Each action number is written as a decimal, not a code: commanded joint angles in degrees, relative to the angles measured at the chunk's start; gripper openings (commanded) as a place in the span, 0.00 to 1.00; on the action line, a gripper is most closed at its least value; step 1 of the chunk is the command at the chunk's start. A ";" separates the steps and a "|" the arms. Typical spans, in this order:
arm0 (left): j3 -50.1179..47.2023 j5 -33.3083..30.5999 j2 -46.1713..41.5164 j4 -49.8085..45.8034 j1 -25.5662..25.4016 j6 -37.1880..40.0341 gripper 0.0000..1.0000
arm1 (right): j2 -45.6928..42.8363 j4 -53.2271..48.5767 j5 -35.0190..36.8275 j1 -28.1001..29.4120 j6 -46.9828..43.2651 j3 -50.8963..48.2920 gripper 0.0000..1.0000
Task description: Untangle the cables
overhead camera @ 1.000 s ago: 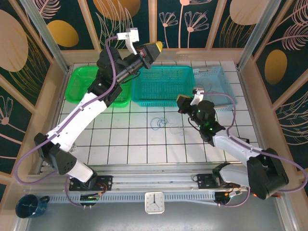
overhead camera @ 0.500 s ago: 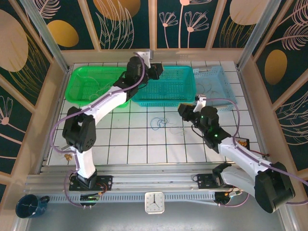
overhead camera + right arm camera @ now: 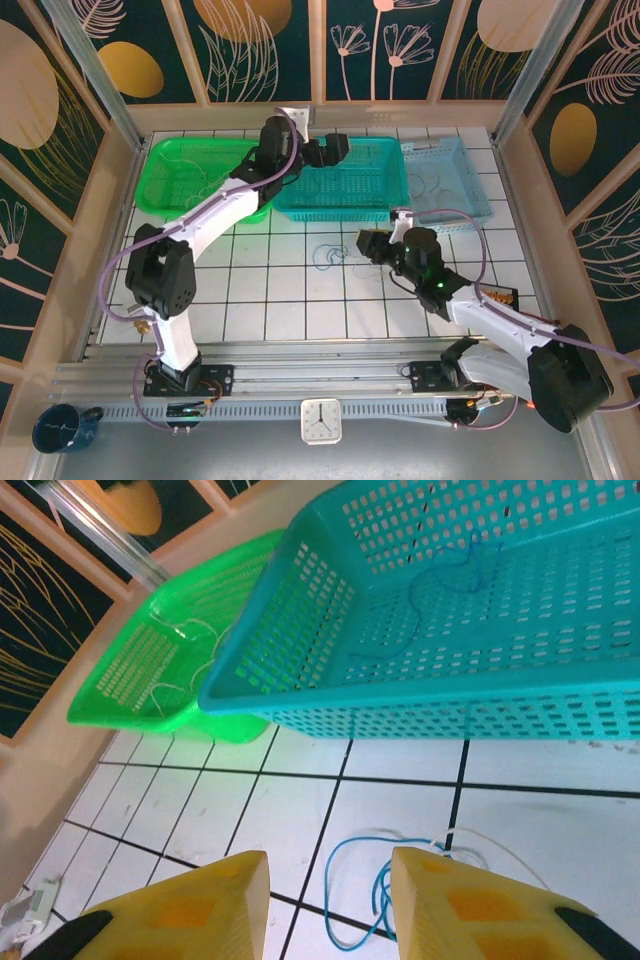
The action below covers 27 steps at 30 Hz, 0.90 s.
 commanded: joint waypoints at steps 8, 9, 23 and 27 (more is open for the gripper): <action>-13.17 4.20 -14.78 -0.65 0.28 -1.45 0.99 | 8.84 -1.55 0.81 1.82 -0.10 1.29 0.50; -15.54 4.43 -16.35 -0.09 0.26 -2.15 0.99 | 10.02 -1.43 0.63 1.88 -0.25 1.58 0.50; -43.73 3.99 -31.39 8.94 0.30 -11.26 0.99 | 23.28 1.44 -1.70 2.09 -1.25 6.66 0.43; -46.95 2.29 -33.59 9.91 0.30 -12.83 0.99 | 26.40 1.55 -1.62 2.24 -1.57 8.24 0.41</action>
